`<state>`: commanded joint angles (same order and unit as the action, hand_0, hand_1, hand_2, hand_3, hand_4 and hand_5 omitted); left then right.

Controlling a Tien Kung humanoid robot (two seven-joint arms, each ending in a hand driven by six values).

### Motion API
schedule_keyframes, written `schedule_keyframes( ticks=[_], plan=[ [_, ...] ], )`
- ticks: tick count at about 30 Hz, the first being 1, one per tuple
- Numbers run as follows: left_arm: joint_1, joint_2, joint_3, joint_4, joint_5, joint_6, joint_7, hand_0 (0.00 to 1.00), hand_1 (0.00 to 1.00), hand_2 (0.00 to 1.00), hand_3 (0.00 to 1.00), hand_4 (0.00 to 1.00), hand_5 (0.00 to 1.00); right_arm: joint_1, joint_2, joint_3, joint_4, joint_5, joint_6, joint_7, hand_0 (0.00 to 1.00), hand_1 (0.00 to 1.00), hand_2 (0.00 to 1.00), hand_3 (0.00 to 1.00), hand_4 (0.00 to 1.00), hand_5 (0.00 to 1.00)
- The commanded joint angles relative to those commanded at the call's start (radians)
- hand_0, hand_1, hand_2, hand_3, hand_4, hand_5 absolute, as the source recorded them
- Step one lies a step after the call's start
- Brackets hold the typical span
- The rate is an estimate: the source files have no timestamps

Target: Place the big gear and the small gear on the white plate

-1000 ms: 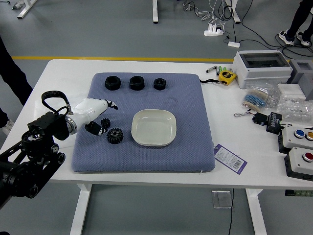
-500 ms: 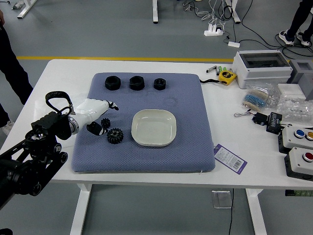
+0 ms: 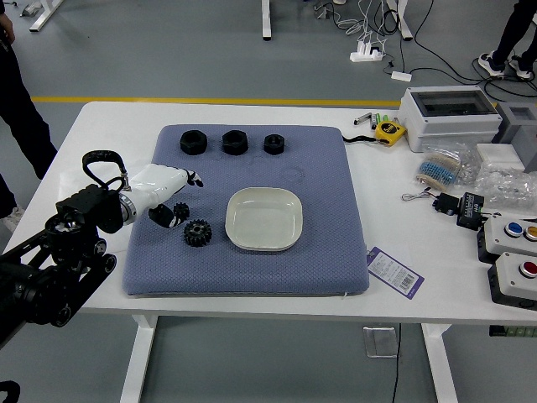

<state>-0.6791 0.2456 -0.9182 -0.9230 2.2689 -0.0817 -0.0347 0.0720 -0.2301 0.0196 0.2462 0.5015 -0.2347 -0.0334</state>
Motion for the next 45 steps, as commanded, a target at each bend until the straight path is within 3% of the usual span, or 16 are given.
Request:
schedule_keyframes(
  ticks=[3, 4, 9, 10, 15, 16, 39, 40, 45],
  plan=[
    [-0.016, 0.001, 0.024, 0.015, 0.0, 0.001, -0.002, 0.693, 0.687, 0.744, 0.701, 0.826, 0.002, 0.003, -0.001, -0.001, 0.0, 0.0, -0.001, 0.001, 0.671, 0.661, 0.738, 0.608, 0.798, 0.727],
    [-0.024, 0.002, 0.035, 0.023, 0.0, 0.002, -0.003, 0.691, 0.628, 0.716, 0.633, 0.807, 0.002, 0.004, -0.001, 0.0, 0.0, -0.002, -0.001, 0.002, 0.668, 0.659, 0.737, 0.607, 0.798, 0.727],
    [-0.039, 0.001, 0.053, 0.046, 0.0, 0.002, -0.004, 0.691, 0.628, 0.716, 0.633, 0.807, 0.002, 0.006, -0.002, 0.001, 0.001, -0.005, -0.003, 0.003, 0.668, 0.659, 0.737, 0.607, 0.798, 0.727],
    [-0.04, 0.001, 0.055, 0.05, 0.0, 0.001, -0.004, 0.689, 0.6, 0.663, 0.596, 0.788, 0.002, 0.006, -0.002, 0.001, 0.001, -0.005, -0.003, 0.003, 0.667, 0.658, 0.738, 0.607, 0.798, 0.727],
    [-0.045, 0.0, 0.057, 0.068, 0.0, -0.003, -0.003, 0.689, 0.6, 0.663, 0.596, 0.788, 0.002, 0.008, -0.002, 0.002, 0.001, -0.008, -0.004, 0.003, 0.667, 0.658, 0.738, 0.607, 0.798, 0.727],
    [-0.045, -0.001, 0.056, 0.071, 0.0, -0.003, -0.003, 0.675, 0.561, 0.616, 0.575, 0.772, 0.002, 0.008, -0.002, 0.003, 0.001, -0.009, -0.004, 0.003, 0.665, 0.657, 0.736, 0.604, 0.798, 0.727],
    [-0.053, -0.011, 0.068, 0.122, -0.01, -0.006, 0.002, 0.661, 0.543, 0.594, 0.569, 0.745, 0.002, 0.016, -0.005, 0.006, 0.002, -0.019, -0.004, 0.004, 0.665, 0.657, 0.735, 0.602, 0.795, 0.725],
    [-0.053, -0.012, 0.069, 0.123, -0.015, -0.005, 0.001, 0.605, 0.477, 0.522, 0.559, 0.713, 0.002, 0.017, -0.004, 0.007, 0.002, -0.02, -0.004, 0.003, 0.665, 0.656, 0.735, 0.602, 0.795, 0.726],
    [-0.053, -0.014, 0.069, 0.124, -0.039, -0.006, 0.002, 0.605, 0.477, 0.522, 0.559, 0.713, 0.002, 0.018, -0.004, 0.008, 0.002, -0.022, -0.004, 0.003, 0.665, 0.656, 0.735, 0.602, 0.795, 0.726]
  ],
)
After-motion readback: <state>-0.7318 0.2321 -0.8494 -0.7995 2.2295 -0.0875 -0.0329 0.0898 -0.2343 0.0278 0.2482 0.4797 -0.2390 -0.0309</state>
